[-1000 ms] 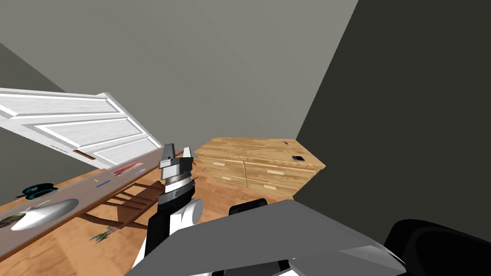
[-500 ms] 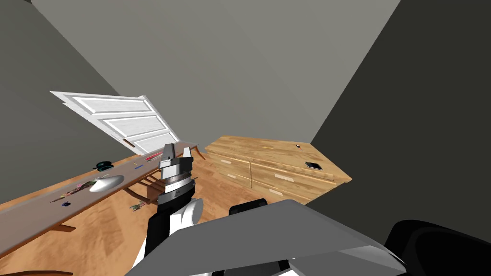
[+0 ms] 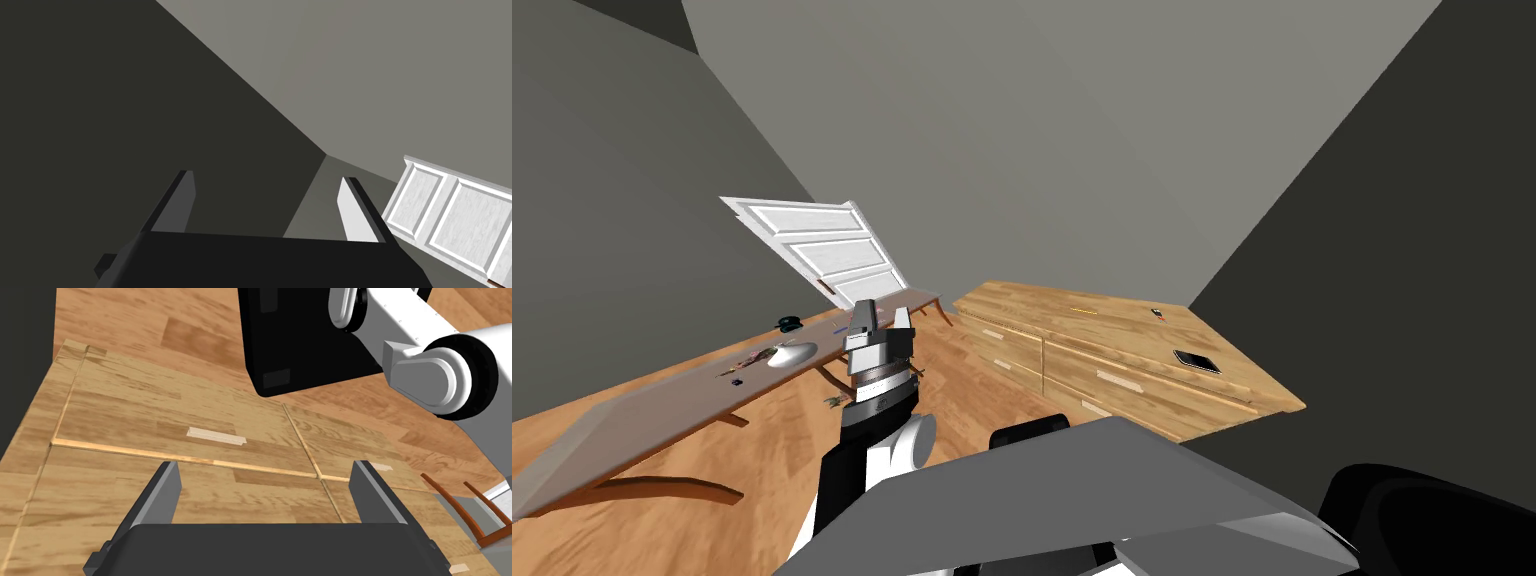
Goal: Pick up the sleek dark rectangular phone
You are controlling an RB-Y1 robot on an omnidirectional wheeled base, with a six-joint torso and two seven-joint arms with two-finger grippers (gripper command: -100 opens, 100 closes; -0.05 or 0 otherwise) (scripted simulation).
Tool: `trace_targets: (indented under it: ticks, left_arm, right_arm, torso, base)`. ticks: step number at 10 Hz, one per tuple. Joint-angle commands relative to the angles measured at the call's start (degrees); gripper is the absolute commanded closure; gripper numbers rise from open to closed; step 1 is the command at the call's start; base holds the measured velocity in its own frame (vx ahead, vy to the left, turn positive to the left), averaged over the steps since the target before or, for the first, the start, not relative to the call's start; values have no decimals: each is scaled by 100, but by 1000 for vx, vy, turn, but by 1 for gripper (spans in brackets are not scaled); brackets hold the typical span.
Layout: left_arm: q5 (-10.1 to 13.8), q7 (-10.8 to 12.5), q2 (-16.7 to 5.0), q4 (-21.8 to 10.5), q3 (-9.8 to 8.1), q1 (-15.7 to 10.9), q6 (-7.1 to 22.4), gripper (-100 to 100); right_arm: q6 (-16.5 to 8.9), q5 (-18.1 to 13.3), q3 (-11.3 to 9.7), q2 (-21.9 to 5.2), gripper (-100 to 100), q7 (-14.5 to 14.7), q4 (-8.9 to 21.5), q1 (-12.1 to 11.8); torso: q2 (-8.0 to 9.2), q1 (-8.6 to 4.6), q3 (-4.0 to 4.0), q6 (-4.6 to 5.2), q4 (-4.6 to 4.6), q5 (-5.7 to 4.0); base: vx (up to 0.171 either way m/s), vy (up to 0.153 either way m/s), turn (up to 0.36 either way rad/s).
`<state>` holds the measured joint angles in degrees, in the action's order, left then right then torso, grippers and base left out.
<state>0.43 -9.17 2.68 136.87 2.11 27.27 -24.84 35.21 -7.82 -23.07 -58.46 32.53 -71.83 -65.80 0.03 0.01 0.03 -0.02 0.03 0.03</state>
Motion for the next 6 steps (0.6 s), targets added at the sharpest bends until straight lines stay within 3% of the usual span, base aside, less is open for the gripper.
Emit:
trace_targets:
  ticks: [1, 2, 3, 4, 5, 6]
  left_arm:
    - [0, 0, 0, 0, 0, 0, 0, 0]
    - [0, 0, 0, 0, -1, 1, 0, 0]
    - [0, 0, 0, 1, -1, 2, 0, 0]
    - [0, 0, 0, 0, 0, 1, 0, 0]
    - [0, 0, 0, 0, -1, 1, 0, 0]
    - [0, 0, 0, 1, -1, 2, 0, 0]
  right_arm:
    - [86, -49, -68, -83, -100, 89, 286, 32]
    - [86, -49, -68, -83, -100, 89, 354, 32]
    - [138, -115, -145, -354, -100, 222, 596, -48]
    - [138, -115, -145, -376, -100, 222, 534, -48]
    - [138, -115, -145, -376, -100, 222, 655, -48]
    - [190, -179, -219, -629, -100, 347, 933, -117]
  torso:
    - [0, 0, 0, 0, 0, 0]
    - [-1, -3, -1, 11, 0, -3]
    - [3, -3, 2, 14, 1, -3]
    - [-1, 2, -1, 4, 0, 0]
    - [-2, -1, -1, 9, 0, -3]
    - [2, -3, 1, 14, 1, -3]
  base:
    - [16, 5, 230]
    - [11, -3, -41]
    - [15, 22, 274]
    - [14, 10, 239]
    - [9, -2, 8]
    - [14, 15, 337]
